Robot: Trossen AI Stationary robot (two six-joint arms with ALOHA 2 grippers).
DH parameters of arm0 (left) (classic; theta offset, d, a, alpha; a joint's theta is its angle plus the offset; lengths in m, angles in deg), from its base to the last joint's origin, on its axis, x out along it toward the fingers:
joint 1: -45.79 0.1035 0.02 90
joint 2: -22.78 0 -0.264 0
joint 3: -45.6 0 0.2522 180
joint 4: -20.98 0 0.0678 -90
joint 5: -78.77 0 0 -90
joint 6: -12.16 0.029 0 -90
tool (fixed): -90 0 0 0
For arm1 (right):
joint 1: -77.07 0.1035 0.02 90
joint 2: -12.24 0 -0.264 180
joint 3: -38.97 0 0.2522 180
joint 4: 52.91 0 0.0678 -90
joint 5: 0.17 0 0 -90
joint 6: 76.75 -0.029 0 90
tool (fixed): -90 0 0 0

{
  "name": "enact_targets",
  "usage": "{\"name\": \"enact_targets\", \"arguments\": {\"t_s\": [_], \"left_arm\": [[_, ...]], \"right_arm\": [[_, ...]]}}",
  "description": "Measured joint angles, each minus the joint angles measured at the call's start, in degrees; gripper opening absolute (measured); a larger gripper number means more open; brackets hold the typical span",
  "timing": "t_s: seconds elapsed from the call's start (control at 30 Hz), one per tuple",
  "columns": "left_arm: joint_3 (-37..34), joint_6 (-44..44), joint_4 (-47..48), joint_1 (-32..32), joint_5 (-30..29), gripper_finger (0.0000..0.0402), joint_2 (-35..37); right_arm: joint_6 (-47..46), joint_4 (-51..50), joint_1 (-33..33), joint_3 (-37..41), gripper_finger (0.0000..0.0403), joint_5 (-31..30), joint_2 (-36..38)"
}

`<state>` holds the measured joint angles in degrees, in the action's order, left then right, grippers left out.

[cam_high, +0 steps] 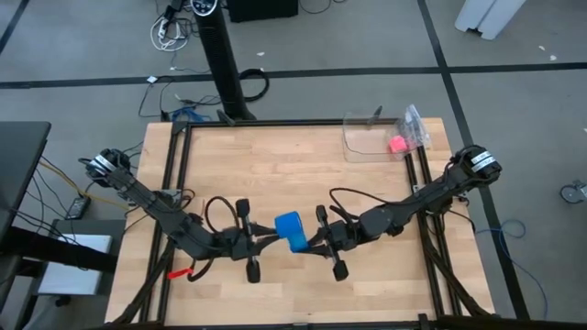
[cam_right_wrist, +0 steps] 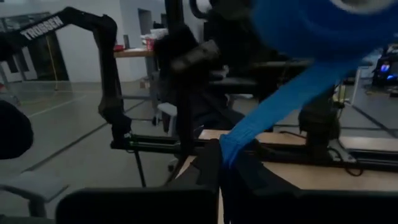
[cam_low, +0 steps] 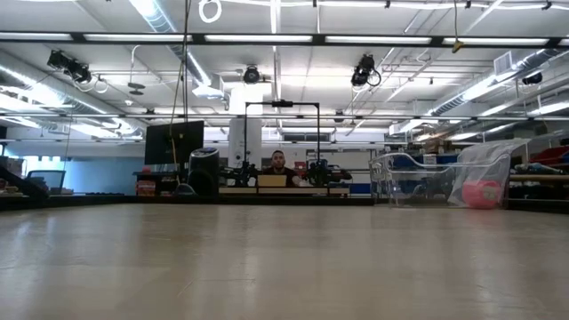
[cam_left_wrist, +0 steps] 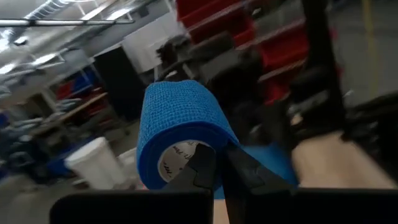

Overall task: Roll bandage
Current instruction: Roll the blue bandage

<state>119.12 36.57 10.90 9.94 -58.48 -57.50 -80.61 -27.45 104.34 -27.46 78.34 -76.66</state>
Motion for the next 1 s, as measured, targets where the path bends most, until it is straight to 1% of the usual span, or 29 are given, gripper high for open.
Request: {"name": "enact_targets", "arguments": {"t_s": [0.13,0.27,0.4,0.6,0.77,0.9,1.0], "left_arm": [[0.00,1.99,4.50,0.53,-3.27,0.0017,-0.04],[0.00,2.39,8.51,0.86,-4.12,0.0017,-0.35],[0.07,6.56,8.63,0.64,-5.93,0.0017,-2.50],[0.17,11.57,6.30,0.74,-9.94,0.0017,-7.23],[0.22,16.15,3.02,0.75,-12.28,0.0017,-9.35],[0.50,18.66,2.40,0.82,-13.63,0.0017,-10.16],[0.52,18.88,2.60,0.97,-13.89,0.0017,-10.20]], "right_arm": [[-0.61,1.40,1.62,-0.02,0.0006,-0.74,0.00],[-1.57,3.57,2.01,0.00,0.0005,-0.90,0.00],[-3.22,5.92,1.69,0.07,0.0003,-1.54,-0.04],[-5.94,5.73,0.46,-0.74,0.0005,-1.71,-0.22],[-7.99,5.95,0.22,-1.11,0.0005,-4.41,-0.22],[-9.79,6.40,-0.49,-1.18,0.0023,-5.75,-0.22],[-10.02,6.93,-0.79,-1.28,0.0057,-5.77,-0.22]]}}
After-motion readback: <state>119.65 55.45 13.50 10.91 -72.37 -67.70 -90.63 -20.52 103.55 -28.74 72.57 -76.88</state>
